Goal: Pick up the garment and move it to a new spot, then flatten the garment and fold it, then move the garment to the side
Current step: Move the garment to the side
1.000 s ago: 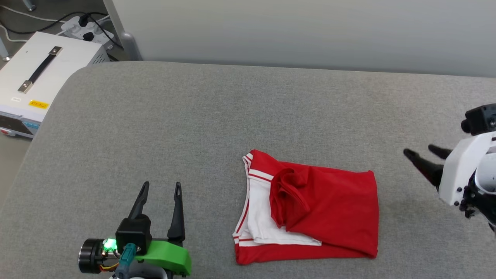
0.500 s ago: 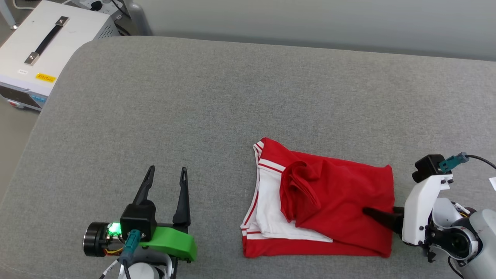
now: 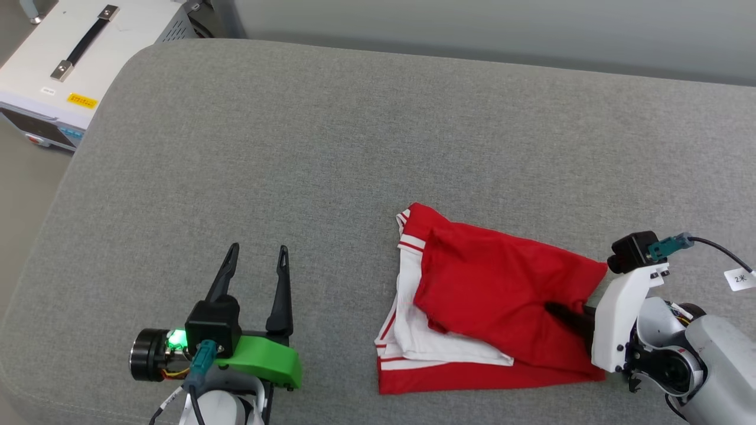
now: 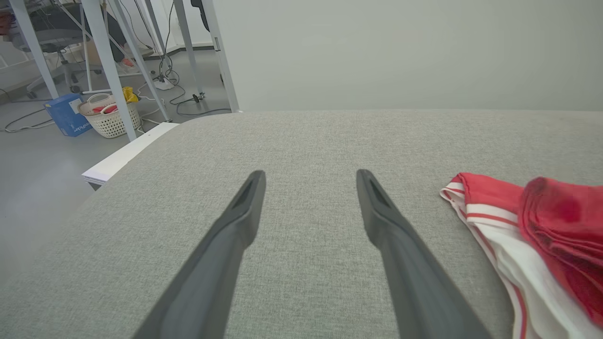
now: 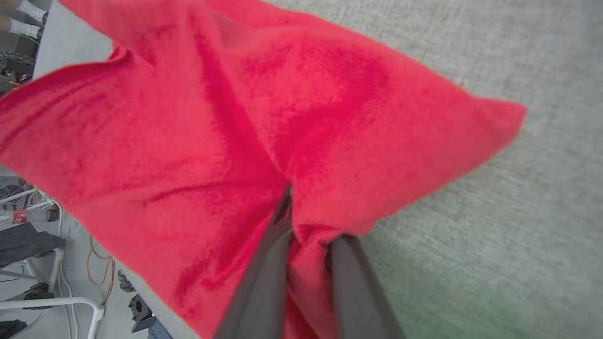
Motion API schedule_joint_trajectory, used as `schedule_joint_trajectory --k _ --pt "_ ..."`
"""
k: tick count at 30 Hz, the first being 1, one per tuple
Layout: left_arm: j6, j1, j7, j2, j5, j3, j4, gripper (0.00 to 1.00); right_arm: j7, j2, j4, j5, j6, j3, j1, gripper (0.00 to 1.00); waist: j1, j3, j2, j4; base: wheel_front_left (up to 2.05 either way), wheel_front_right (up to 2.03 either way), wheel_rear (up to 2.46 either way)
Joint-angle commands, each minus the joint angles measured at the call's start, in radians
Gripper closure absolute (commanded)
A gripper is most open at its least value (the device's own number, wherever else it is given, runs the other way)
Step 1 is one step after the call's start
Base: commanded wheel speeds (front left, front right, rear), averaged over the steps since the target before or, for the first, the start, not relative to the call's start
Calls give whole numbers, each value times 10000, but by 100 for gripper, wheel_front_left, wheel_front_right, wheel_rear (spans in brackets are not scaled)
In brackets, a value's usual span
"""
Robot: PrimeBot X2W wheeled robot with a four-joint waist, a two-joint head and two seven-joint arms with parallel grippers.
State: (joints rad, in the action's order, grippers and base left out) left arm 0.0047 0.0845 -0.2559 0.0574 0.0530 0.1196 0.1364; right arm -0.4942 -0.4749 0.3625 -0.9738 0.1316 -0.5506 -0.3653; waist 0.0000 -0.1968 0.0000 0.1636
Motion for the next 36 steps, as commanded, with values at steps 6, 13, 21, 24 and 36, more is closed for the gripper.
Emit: schedule_joint_trajectory --k 6,13,21,24,36 --pt "60 -84 -59 -63 79 -99 65 0 1228 -545 -361 183 -9 -634 -572 100 0 336 0 -249 0 0 0" --pt "61 -380 -59 -62 48 -254 -18 0 1837 -1547 -1384 626 -9 -1267 -1263 100 0 599 0 -983 0 0 0" --pt "149 -501 -59 -34 53 -631 -382 0 1579 -2565 -2149 738 -9 -1495 -1799 100 0 336 0 -2426 0 0 0" --pt "121 -455 -59 6 -6 -689 -513 0 1568 -2829 -2184 752 -9 -1411 -1989 100 0 134 0 -2912 0 0 0" --pt "17 218 -59 271 -218 -875 -1008 0 1944 -3815 -1003 1438 -9 -760 -3075 100 0 -1333 0 -3873 0 0 0"
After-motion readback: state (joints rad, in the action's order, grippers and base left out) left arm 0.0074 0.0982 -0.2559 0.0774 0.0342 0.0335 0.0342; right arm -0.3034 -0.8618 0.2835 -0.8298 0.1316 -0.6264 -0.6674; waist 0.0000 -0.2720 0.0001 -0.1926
